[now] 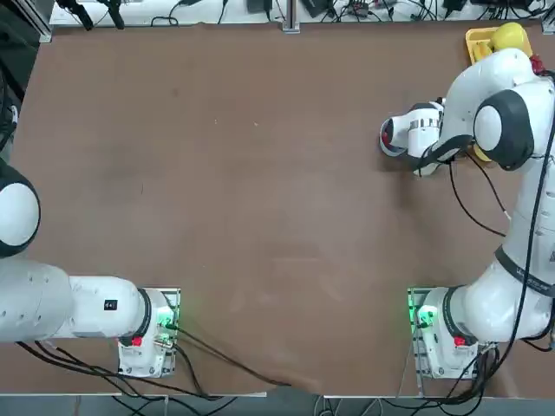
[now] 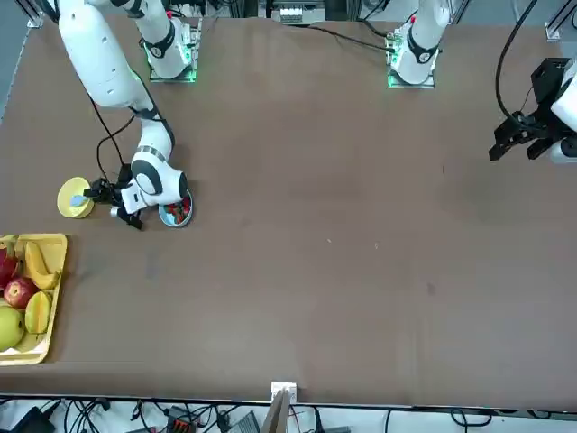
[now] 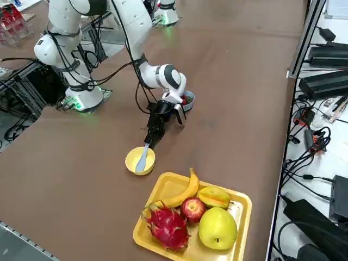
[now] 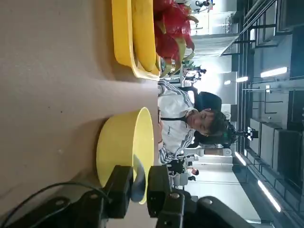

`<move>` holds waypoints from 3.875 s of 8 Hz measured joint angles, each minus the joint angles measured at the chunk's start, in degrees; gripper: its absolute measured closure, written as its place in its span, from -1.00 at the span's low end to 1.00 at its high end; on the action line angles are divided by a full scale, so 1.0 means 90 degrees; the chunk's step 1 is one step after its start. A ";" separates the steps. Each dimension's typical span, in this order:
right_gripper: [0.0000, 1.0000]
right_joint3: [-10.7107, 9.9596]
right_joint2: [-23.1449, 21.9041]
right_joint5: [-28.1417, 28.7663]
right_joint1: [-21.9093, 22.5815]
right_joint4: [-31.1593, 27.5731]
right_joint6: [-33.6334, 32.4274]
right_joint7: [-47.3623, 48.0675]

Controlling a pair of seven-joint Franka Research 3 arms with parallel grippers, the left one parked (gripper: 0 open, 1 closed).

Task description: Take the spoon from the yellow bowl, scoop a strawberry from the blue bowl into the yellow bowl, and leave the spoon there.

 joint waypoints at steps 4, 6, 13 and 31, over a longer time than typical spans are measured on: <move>0.55 0.0000 0.0021 0.0000 0.0000 0.0000 0.0000 0.0000; 0.59 0.0000 0.0038 0.0000 -0.0001 0.0000 -0.0008 0.0000; 0.77 -0.0008 0.0044 0.0000 -0.0006 0.0063 -0.0285 -0.0166; 0.77 0.0426 -0.2632 0.6286 0.0093 0.2458 -0.0728 -0.4314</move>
